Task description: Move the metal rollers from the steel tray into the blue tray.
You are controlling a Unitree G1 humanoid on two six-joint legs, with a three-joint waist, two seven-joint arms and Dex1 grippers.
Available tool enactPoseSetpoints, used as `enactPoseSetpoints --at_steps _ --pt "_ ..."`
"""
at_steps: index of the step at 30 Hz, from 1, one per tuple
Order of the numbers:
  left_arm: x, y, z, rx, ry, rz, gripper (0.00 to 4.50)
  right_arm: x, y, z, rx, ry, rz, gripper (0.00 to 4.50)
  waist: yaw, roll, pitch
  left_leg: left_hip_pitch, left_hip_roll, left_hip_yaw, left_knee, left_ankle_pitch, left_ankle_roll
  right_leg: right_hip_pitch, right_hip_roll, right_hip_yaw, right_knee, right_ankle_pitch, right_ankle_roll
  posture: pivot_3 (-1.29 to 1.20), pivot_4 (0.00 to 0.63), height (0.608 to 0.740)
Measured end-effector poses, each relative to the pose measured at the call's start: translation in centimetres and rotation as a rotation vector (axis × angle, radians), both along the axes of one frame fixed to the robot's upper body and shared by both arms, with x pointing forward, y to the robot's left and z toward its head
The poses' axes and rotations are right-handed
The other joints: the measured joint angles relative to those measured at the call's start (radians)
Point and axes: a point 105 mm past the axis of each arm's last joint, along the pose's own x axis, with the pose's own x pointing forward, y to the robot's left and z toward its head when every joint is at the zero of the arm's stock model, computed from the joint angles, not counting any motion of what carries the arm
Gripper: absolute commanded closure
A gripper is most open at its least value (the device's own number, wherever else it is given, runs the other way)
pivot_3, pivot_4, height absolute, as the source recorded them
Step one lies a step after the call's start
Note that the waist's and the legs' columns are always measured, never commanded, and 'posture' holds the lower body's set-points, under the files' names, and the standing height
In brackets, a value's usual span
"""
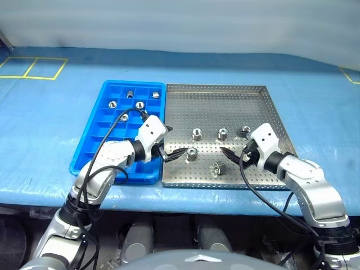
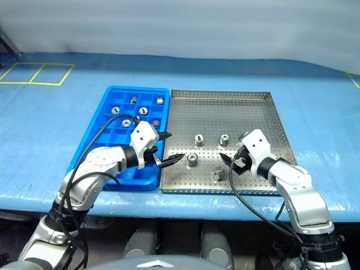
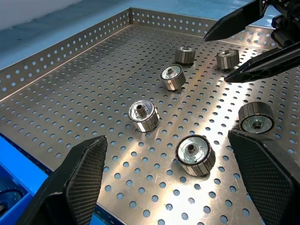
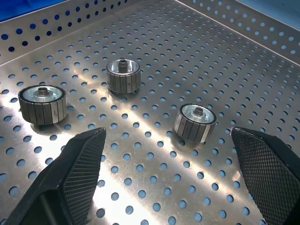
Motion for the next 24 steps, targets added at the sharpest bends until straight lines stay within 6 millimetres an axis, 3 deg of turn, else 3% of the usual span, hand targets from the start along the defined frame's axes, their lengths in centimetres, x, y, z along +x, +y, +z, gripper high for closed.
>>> enactPoseSetpoints --at_steps 24 --pt "-0.33 -0.79 -0.23 -0.001 0.007 -0.028 0.02 0.13 -0.04 0.15 -0.001 -0.008 -0.008 0.0 -0.001 0.0 0.0 0.0 0.0 0.0 0.0 0.0 0.0 0.0 0.0 0.0 0.0 0.0 0.0 0.09 0.15 0.74"
